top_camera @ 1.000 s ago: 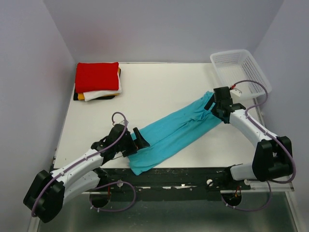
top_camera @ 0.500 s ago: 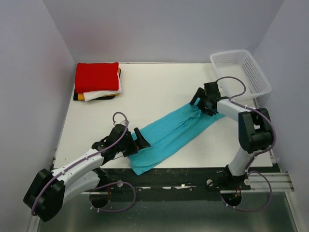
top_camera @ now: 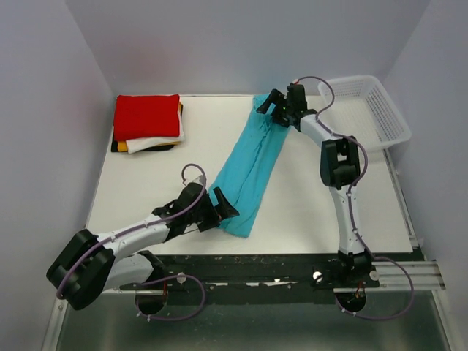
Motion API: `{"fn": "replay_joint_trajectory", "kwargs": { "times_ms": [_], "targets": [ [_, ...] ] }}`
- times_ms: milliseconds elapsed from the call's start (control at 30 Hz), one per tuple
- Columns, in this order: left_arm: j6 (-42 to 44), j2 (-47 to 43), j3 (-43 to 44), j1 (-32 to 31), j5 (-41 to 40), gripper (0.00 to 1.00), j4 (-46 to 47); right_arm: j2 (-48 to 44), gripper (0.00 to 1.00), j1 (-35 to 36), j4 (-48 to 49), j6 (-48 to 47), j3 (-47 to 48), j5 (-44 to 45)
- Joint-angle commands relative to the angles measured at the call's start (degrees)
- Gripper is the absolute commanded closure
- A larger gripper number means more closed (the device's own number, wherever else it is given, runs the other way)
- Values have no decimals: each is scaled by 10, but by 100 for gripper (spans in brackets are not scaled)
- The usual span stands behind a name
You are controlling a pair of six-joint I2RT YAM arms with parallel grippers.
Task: Fold and stack the t-shirts
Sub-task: Rotate the tshirt 75 degree
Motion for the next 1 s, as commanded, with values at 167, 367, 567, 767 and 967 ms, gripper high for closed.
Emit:
{"fn": "replay_joint_trajectory", "kwargs": {
  "times_ms": [167,367,567,767,967],
  "targets": [
    [-30,113,112,-119,-35,1,6,160,0,35,-13,-67,213,-47],
    [6,83,159,-172,-87,1,-87,22,0,60,-54,-149,154,55],
    [50,-44,177,-170,-238,1,-269,-194,0,61,-85,-140,-41,138],
    [110,-63,115,10,-159,1,-213,-385,0,113,-58,-130,-321,162],
    [135,24,121,111,-133,2,-174,-501,0,183,-51,-71,-516,131]
  ]
}}
